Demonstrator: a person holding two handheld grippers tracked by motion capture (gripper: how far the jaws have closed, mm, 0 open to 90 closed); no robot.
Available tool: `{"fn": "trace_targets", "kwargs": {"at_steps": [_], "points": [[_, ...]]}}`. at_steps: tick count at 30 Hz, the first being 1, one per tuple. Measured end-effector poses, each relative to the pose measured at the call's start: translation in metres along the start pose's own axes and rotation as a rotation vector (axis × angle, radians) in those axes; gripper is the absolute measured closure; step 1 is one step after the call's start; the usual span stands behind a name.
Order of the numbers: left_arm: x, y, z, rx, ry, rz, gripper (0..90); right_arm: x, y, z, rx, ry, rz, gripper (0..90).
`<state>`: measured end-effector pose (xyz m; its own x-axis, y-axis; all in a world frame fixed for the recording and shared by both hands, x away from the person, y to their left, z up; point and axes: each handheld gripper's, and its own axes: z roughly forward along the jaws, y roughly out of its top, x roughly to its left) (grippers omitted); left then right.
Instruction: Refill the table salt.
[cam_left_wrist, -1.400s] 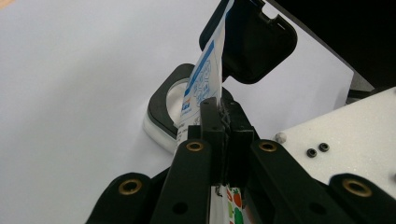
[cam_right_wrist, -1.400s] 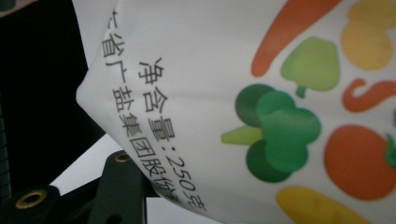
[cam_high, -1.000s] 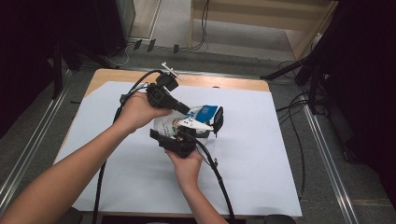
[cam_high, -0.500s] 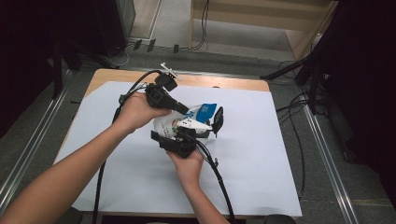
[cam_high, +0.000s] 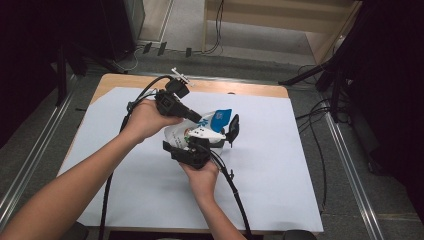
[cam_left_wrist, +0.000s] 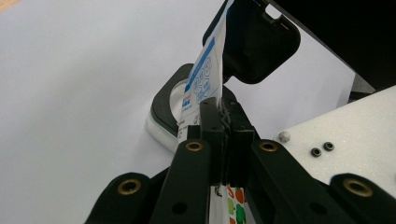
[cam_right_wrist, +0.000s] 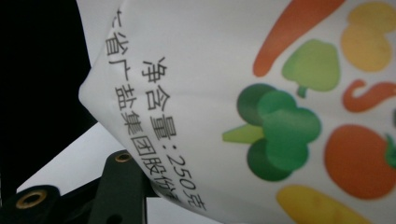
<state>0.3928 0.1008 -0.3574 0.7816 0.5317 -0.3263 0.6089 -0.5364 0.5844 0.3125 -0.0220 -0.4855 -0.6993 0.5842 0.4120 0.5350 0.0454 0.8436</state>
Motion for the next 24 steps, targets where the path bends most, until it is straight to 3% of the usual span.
{"fn": "trace_targets", "kwargs": {"at_steps": [6, 16, 24], "points": [[-0.0006, 0.0007, 0.0008, 0.006, 0.0, 0.003, 90.0, 0.0019, 0.0006, 0.0008, -0.021, 0.035, 0.055, 51.8], [-0.0027, 0.003, 0.0009, 0.001, 0.0, 0.005, 90.0, 0.0026, 0.0036, -0.0014, -0.043, 0.068, 0.098, 51.8], [-0.0031, 0.0034, 0.0003, -0.002, 0.001, 0.009, 90.0, 0.0024, 0.004, -0.0022, -0.042, 0.064, 0.09, 51.8]]}}
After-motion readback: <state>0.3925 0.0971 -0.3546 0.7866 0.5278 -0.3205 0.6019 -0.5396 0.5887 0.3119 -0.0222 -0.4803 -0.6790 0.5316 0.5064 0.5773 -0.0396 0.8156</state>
